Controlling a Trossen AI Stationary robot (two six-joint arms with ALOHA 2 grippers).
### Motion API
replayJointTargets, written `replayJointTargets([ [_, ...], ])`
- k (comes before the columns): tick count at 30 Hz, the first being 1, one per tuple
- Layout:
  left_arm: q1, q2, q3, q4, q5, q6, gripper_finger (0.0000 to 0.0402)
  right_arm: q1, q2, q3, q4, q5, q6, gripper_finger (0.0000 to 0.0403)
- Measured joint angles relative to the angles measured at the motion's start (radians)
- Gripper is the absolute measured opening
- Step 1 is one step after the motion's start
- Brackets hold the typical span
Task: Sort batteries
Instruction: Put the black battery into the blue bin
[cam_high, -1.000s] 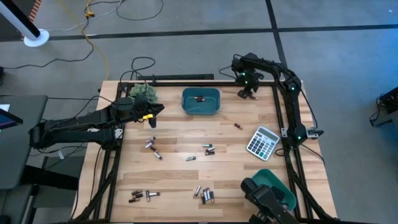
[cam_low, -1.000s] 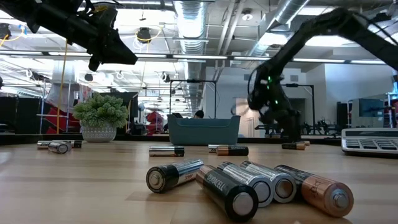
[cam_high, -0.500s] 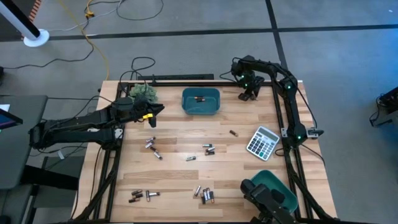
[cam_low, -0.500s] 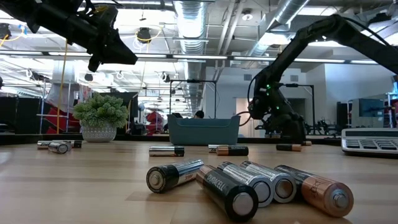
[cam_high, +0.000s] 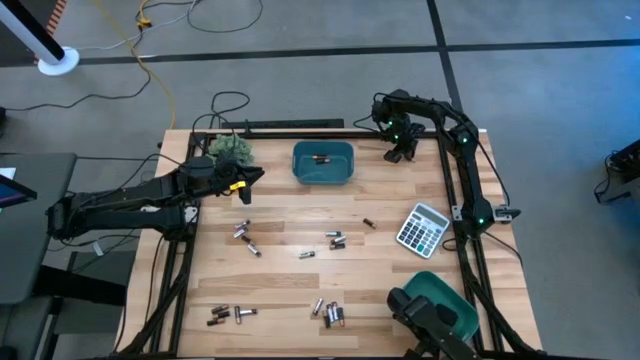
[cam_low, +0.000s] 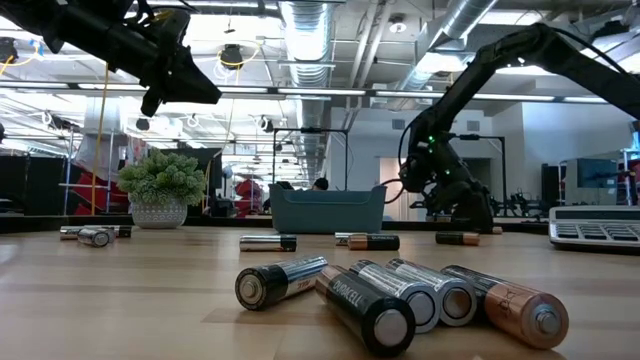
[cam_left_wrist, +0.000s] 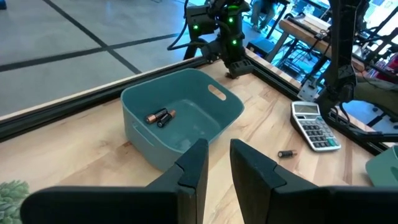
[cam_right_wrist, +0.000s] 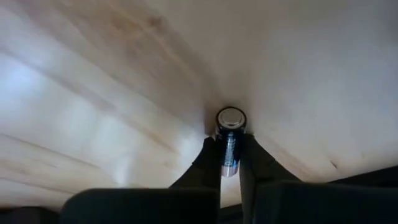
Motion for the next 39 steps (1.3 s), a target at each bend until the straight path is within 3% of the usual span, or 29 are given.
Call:
replayJointTargets([
  [17, 0.000, 0.000, 0.000, 0.000, 0.000, 0.000, 0.0062, -0.010, -0.138, -0.002, -0.047, -0.028, 0.009, 0.0019],
  [22, 0.000, 0.000, 0.000, 0.000, 0.000, 0.000, 0.0062, -0.009, -0.218, -0.002, -0.056, -0.082, 0.011, 0.0019],
  [33, 0.000, 0.000, 0.000, 0.000, 0.000, 0.000, 0.0062, 0.039, -0.443, -0.002, -0.017, -0.087, 0.070, 0.0020],
  [35, 0.000, 0.000, 0.000, -0.001, 0.000, 0.000, 0.0062, 0.050, -0.486, -0.002, 0.025, -0.124, 0.074, 0.0020],
  [39, 0.000, 0.000, 0.000, -0.001, 0.000, 0.001, 0.0062, 0.073, -0.564, -0.001, 0.201, -0.314, 0.103, 0.0020],
])
